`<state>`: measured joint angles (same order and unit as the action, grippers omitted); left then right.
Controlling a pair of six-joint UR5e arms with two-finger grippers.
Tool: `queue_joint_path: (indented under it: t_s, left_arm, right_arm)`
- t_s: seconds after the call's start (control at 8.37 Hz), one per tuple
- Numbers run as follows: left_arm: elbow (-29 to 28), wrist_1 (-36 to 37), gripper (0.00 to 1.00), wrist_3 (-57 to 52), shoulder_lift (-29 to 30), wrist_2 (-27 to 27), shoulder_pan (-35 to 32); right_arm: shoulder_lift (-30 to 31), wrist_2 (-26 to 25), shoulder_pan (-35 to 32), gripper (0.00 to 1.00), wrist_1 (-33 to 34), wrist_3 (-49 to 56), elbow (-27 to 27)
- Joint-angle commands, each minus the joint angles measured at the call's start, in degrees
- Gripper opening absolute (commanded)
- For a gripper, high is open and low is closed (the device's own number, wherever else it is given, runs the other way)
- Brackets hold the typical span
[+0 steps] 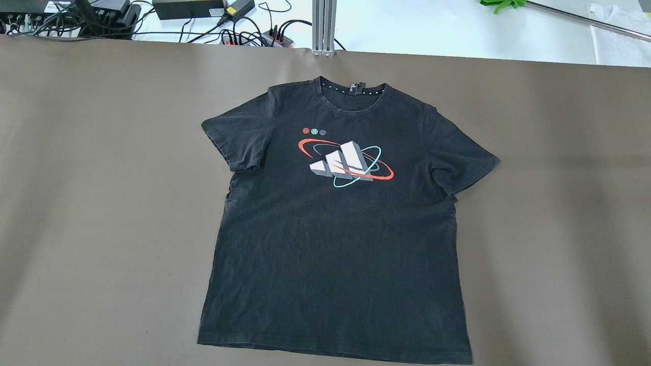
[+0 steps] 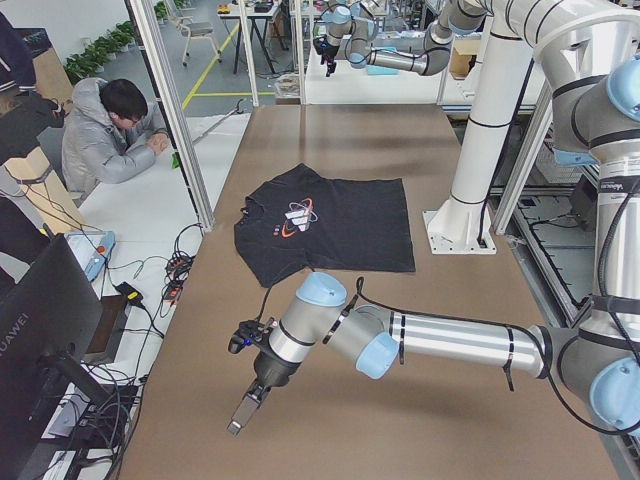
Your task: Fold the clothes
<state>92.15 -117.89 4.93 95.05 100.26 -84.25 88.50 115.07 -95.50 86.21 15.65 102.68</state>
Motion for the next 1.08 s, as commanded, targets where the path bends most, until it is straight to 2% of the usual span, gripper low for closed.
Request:
queue_joint_path:
  t_s: [0.0,0.24,0.48,0.6,0.96]
  left_arm:
    - [-5.3,-0.2,1.00,7.5,7.4,2.5,7.1]
    - [-6.4,-0.2,1.00,15.4,12.7,4.3,11.4]
    - [-7.1,-0.7,1.00,28.5,17.1,12.8,14.4]
    - [-7.3,-4.8,1.00,33.3,17.3,14.2,16.1]
    - [-14.2,-19.1,1.00,42.9,19.6,14.2,21.7]
  right_arm:
    - [-7.0,1.1,3.5,0.95,-3.5,-3.2,-8.0]
    - [-9.6,1.3,8.8,0.95,-4.7,-11.7,-8.1]
    - [-10.1,1.5,16.4,0.95,-14.4,-24.5,-9.9]
    - [-11.1,1.4,19.1,0.95,-18.9,-31.0,-11.5]
    - [-14.8,1.2,26.2,0.95,-24.7,-42.2,-14.3]
